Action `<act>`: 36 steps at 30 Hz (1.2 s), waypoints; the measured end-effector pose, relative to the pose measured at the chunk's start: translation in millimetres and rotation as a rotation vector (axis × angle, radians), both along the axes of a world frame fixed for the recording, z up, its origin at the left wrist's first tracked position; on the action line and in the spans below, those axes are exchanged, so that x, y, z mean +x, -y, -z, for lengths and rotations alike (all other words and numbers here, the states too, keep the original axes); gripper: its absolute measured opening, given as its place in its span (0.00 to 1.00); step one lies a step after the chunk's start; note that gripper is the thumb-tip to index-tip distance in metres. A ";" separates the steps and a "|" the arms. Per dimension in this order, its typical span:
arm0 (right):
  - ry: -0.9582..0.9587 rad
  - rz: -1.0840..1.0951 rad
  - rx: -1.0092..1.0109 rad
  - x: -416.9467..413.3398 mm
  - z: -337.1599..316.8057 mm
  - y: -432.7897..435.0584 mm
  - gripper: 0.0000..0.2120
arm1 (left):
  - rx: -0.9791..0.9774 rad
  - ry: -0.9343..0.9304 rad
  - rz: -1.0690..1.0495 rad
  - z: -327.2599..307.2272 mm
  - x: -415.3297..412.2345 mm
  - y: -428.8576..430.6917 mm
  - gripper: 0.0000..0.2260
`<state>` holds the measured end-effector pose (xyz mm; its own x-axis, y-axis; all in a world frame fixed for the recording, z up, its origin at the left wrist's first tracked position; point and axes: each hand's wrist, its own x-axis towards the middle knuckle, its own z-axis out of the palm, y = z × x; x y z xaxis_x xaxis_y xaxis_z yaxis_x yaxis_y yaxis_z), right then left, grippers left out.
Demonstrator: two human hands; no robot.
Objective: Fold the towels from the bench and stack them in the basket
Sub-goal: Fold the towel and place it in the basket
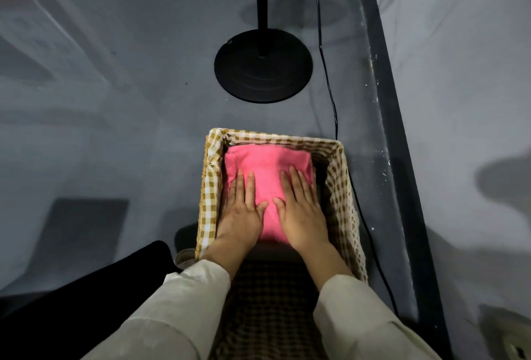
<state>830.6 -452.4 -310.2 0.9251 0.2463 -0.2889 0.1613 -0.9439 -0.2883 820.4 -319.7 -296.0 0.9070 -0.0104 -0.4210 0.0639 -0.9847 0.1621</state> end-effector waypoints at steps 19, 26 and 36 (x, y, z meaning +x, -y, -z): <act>0.063 0.070 0.058 -7.7 -72.5 -2.6 0.18 | 0.033 0.185 0.074 -60.6 -2.6 5.1 0.17; 0.244 0.092 0.120 -24.0 -125.5 -17.6 0.12 | -0.047 0.234 0.055 -116.6 -20.0 -20.7 0.14; 0.345 -0.179 0.221 -63.3 -217.2 -148.5 0.12 | 0.056 0.372 -0.189 -205.3 -105.7 -164.0 0.12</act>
<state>767.2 -304.0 -93.0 0.8953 0.4325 0.1065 0.4385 -0.8140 -0.3810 714.7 -155.7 -90.7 0.9811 0.1841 -0.0591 0.1912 -0.9692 0.1551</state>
